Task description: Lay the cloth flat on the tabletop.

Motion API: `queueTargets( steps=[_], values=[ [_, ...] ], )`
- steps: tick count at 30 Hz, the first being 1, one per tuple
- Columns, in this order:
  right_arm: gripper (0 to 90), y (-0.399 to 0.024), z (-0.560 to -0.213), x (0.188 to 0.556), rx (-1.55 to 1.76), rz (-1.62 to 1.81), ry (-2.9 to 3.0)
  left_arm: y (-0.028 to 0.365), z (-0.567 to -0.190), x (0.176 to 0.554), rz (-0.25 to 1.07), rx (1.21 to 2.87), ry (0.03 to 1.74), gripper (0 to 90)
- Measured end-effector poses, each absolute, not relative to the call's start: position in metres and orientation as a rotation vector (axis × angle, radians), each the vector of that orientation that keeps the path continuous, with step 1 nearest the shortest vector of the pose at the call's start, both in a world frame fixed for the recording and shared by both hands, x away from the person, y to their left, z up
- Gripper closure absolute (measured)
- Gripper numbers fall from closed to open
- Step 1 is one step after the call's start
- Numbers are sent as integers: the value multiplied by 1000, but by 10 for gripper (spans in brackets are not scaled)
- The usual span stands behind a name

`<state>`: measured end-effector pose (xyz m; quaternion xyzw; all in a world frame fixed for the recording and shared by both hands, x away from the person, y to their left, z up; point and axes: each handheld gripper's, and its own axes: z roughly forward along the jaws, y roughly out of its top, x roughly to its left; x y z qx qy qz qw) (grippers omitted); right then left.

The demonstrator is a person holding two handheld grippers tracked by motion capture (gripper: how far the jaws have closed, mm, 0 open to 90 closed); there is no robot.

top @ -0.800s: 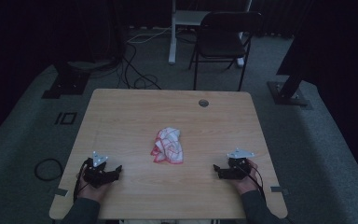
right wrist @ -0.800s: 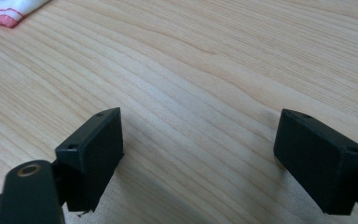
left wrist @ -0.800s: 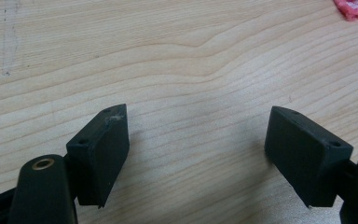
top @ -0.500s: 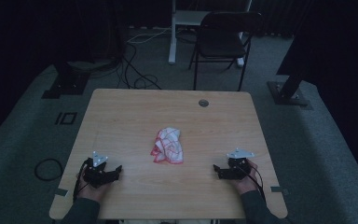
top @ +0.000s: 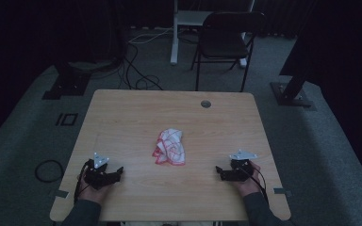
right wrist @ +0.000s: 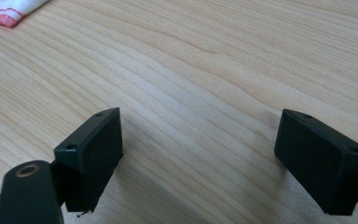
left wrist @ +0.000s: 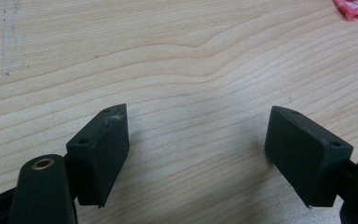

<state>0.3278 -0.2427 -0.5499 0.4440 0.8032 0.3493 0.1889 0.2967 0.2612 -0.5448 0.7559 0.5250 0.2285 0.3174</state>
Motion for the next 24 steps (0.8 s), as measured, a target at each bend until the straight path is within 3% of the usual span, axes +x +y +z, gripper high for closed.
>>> queueTargets(
  steps=[3, 9, 10, 14, 18, 24],
  values=[
    [162, -243, -550, 327, 1250, 983, 2257, 261, -545, 297, 601, 1990, 1382, 225],
    [279, -243, -549, 325, 1259, 993, 2233, 262, -545, 296, 609, 1979, 1390, 237],
    [335, -242, -547, 323, 1258, 996, 2237, 263, -544, 295, 612, 1973, 1390, 284],
    [409, -236, -542, 318, 1232, 1013, 2246, 266, -543, 295, 603, 1962, 1396, 381],
    [528, -228, -535, 315, 1185, 1058, 2280, 266, -541, 294, 559, 1959, 1383, 434],
    [586, -211, -523, 307, 1111, 1091, 2292, 256, -535, 292, 531, 1994, 1327, 458]
  ],
)
